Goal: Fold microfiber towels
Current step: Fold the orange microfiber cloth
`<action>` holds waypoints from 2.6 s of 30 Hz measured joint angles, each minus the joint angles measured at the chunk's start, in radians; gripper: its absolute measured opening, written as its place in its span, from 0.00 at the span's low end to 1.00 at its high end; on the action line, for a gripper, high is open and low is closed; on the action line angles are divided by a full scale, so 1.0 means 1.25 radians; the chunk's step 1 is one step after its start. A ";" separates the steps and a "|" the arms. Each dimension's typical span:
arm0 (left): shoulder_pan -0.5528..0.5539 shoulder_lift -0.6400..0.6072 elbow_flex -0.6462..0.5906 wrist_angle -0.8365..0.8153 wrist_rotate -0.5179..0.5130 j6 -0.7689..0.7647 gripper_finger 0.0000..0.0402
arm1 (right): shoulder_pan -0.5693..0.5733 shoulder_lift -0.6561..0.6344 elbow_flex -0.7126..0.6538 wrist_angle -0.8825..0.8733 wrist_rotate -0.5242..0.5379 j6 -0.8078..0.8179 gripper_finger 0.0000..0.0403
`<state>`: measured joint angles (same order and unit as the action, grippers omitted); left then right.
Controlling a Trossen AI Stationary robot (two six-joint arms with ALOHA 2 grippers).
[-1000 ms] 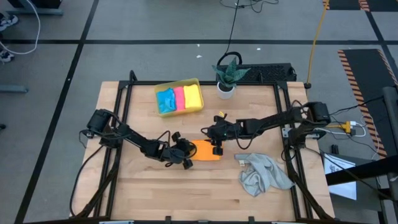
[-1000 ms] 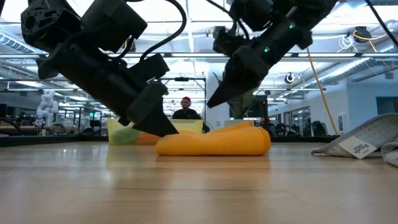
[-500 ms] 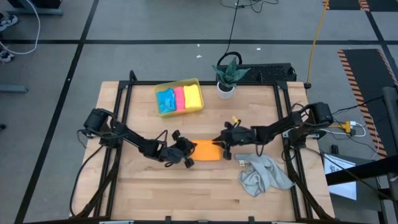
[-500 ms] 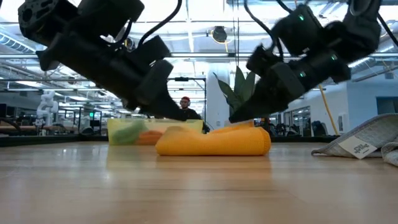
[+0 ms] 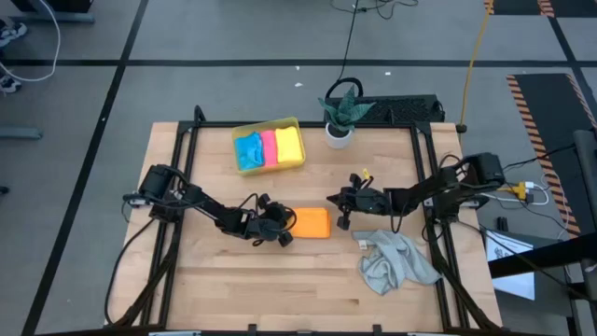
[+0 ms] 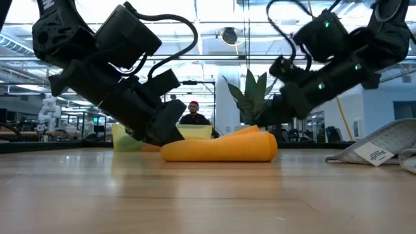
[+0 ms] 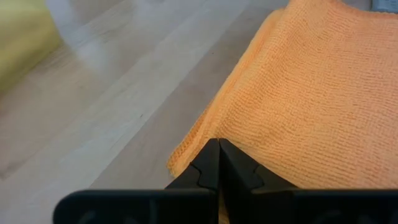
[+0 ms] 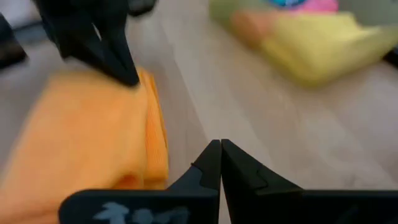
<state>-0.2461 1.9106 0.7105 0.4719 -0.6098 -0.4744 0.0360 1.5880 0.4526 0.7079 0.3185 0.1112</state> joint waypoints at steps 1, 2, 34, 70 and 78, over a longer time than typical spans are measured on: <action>-0.002 0.000 0.000 0.000 0.000 0.000 0.03 | 0.001 -0.016 0.000 0.000 -0.002 0.000 0.00; -0.003 -0.001 0.000 0.000 0.000 0.000 0.02 | 0.005 -0.031 0.000 0.005 -0.007 0.003 0.00; -0.039 -0.041 -0.001 0.030 0.049 0.061 0.01 | 0.037 0.187 0.059 0.067 -0.173 0.108 0.00; 0.002 -0.067 0.002 0.055 0.010 0.092 0.01 | 0.009 0.218 0.058 0.145 -0.151 0.066 0.00; -0.005 -0.088 0.002 0.150 0.076 0.178 0.01 | 0.012 0.105 0.057 0.098 -0.150 0.029 0.00</action>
<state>-0.2525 1.8003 0.7132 0.6596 -0.5149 -0.2515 0.0513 1.7188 0.5232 0.8310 0.1307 0.1478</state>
